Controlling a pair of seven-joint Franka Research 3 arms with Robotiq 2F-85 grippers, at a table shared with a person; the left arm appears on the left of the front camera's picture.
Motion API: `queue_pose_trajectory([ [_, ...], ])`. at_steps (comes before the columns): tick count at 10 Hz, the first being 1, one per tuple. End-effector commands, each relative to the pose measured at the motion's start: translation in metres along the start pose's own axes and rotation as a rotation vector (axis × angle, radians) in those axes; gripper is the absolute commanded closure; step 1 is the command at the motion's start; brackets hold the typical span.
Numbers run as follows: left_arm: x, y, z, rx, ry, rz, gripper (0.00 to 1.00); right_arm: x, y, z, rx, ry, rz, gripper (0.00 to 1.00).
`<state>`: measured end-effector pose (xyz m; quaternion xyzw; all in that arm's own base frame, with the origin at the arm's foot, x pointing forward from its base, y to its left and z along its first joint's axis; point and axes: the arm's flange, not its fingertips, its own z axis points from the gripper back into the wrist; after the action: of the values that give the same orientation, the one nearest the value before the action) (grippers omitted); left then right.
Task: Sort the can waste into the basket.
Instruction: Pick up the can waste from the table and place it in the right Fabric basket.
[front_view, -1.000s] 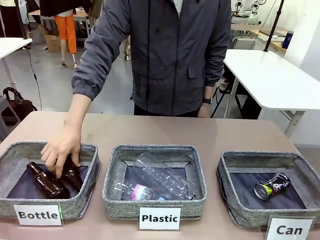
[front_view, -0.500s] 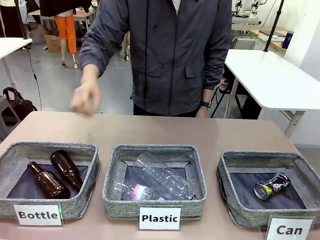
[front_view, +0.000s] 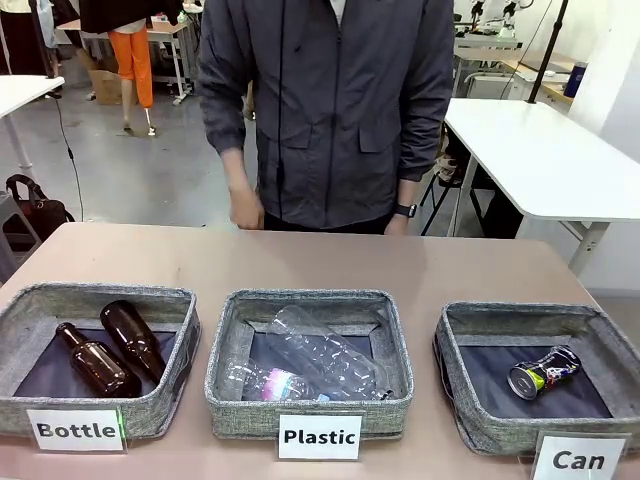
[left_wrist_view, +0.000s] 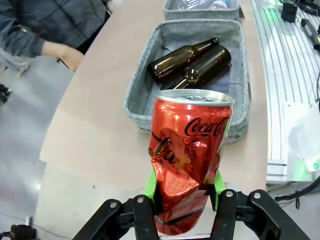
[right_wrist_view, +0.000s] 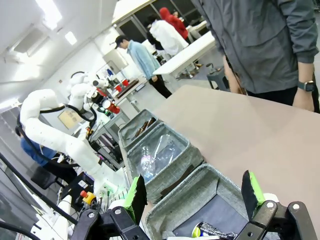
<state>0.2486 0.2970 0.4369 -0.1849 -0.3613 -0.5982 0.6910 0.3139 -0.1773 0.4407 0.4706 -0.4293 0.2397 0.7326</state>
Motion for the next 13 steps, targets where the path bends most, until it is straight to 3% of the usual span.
queue_pose_trajectory([
  [1,0.001,-0.003,-0.002,0.007,-0.005,0.0,1.0,0.003,0.001,-0.001,0.004,-0.027,0.007,0.0],
  [2,0.001,-0.003,-0.002,0.007,-0.005,0.0,1.0,0.003,0.001,-0.001,0.004,-0.027,0.007,0.0],
  [3,0.0,0.0,0.0,0.0,0.0,0.0,0.54,0.003,0.001,-0.001,0.004,-0.027,0.007,0.0],
  [4,0.042,0.01,-0.018,-0.047,-0.146,0.021,0.54,0.0,0.0,0.0,0.0,0.0,0.0,0.0],
  [5,0.089,0.013,-0.038,-0.112,-0.201,-0.078,0.54,0.017,0.015,0.017,0.031,0.065,0.029,0.0],
  [6,0.143,0.019,-0.066,-0.052,-0.297,-0.01,0.54,0.032,0.027,0.044,0.024,0.099,0.043,0.0],
  [8,0.241,0.007,-0.132,-0.195,-0.444,-0.064,0.54,0.049,0.051,0.112,-0.071,0.085,0.093,0.0],
  [11,0.364,-0.043,-0.25,-0.531,-0.45,-0.06,0.54,0.035,0.07,0.185,-0.235,0.064,0.107,0.0],
  [12,0.409,-0.064,-0.299,-0.615,-0.385,-0.084,0.54,0.022,0.076,0.203,-0.261,0.082,0.136,0.0],
  [13,0.462,-0.083,-0.356,-0.605,-0.307,-0.132,0.54,0.003,0.083,0.219,-0.229,0.098,0.141,0.0],
])
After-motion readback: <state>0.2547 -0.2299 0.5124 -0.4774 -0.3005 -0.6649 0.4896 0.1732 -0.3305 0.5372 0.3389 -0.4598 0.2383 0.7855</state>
